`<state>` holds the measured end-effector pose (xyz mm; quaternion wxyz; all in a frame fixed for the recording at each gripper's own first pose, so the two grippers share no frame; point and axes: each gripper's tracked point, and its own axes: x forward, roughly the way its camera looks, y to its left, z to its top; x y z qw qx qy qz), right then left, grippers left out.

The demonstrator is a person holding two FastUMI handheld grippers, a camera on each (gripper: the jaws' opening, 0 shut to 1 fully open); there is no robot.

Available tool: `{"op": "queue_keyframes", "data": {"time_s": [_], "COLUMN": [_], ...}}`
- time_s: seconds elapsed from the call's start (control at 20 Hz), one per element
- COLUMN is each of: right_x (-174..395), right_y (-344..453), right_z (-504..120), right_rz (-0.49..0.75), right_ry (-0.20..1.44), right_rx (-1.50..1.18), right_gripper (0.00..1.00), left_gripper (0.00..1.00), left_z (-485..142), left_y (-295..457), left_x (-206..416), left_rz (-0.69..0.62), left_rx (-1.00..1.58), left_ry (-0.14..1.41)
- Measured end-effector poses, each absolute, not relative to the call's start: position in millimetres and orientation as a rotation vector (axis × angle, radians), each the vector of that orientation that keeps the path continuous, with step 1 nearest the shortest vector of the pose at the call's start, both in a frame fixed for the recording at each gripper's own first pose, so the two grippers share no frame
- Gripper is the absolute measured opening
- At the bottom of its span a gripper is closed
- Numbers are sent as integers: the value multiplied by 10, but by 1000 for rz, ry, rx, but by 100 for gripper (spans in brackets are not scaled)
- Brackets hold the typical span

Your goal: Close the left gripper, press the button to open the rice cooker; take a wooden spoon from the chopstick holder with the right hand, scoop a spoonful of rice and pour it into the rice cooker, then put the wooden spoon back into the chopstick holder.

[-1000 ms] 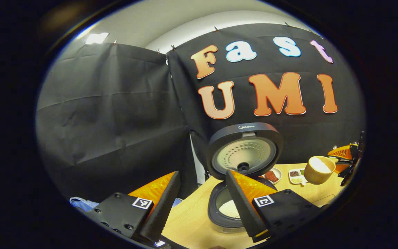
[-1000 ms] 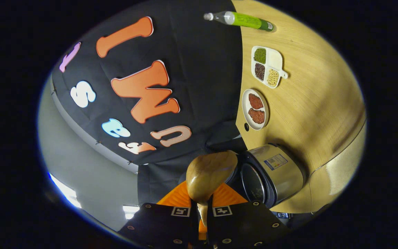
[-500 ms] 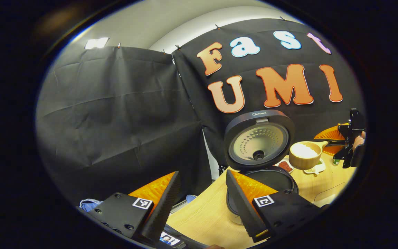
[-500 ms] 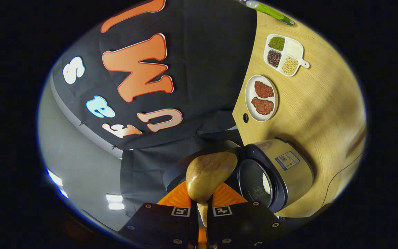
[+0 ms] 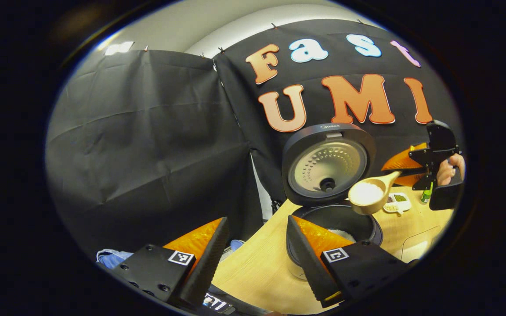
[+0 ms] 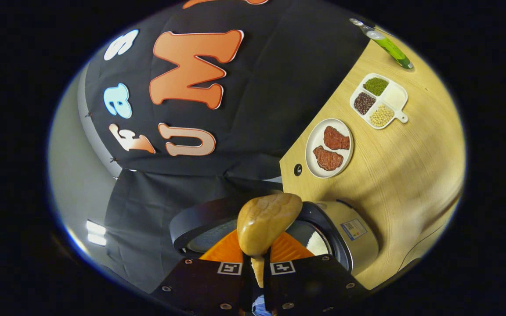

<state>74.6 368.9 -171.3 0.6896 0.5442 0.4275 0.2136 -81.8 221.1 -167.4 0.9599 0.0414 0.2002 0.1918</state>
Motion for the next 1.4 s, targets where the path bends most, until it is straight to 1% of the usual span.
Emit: {"op": "queue_keyframes", "data": {"time_s": [0.3, 0.5, 0.55, 0.6, 1.1, 1.35, 1.4], "right_x": [708, 675, 684, 672, 599, 712, 703], "right_y": [3972, 4049, 4063, 4067, 4150, 4163, 4132], "right_z": [-1602, -1617, -1629, -1634, -1716, -1555, -1559], "right_rz": [542, 558, 558, 555, 537, 504, 501], "right_ry": [874, 803, 786, 775, 734, 651, 639], "right_rx": [964, 767, 731, 706, 539, 423, 407], "right_gripper": [9, 9, 9, 9, 9, 9, 9], "left_gripper": [91, 91, 95, 91, 91, 91, 83], "left_z": [-1784, -1837, -1847, -1854, -2004, -2071, -2094], "left_y": [2244, 2330, 2351, 2359, 2495, 2605, 2624], "left_x": [-764, -740, -740, -735, -684, -674, -673], "left_rz": [358, 352, 351, 346, 315, 317, 317], "left_rx": [75, 64, 64, 63, 53, 42, 36], "left_ry": [423, 432, 433, 434, 456, 465, 468]}}
